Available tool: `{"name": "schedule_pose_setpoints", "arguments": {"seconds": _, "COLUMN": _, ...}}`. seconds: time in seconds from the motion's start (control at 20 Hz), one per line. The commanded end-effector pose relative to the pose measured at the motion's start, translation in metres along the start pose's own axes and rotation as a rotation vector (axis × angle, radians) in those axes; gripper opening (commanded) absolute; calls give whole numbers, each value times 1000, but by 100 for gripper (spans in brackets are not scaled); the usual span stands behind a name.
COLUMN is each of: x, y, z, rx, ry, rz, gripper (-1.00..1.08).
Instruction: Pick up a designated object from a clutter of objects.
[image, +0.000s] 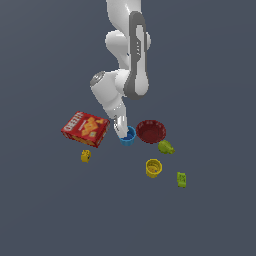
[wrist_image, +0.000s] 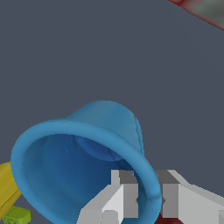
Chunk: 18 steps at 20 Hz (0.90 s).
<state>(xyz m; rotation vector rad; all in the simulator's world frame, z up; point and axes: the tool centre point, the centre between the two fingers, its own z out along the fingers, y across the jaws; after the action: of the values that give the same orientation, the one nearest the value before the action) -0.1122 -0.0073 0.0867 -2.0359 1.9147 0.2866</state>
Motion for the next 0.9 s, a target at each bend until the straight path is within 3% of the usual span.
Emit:
{"name": "schedule_pose_setpoints", "arguments": {"seconds": 0.0, "x": -3, "y": -7, "z": -10, "rx": 2, "ry": 1, "rz": -1, "gripper": -100}}
{"name": "schedule_pose_setpoints", "arguments": {"seconds": 0.85, "x": -36, "y": -94, "z": -134, "rx": -2, "ry": 11, "rz": 3, "gripper": -100}}
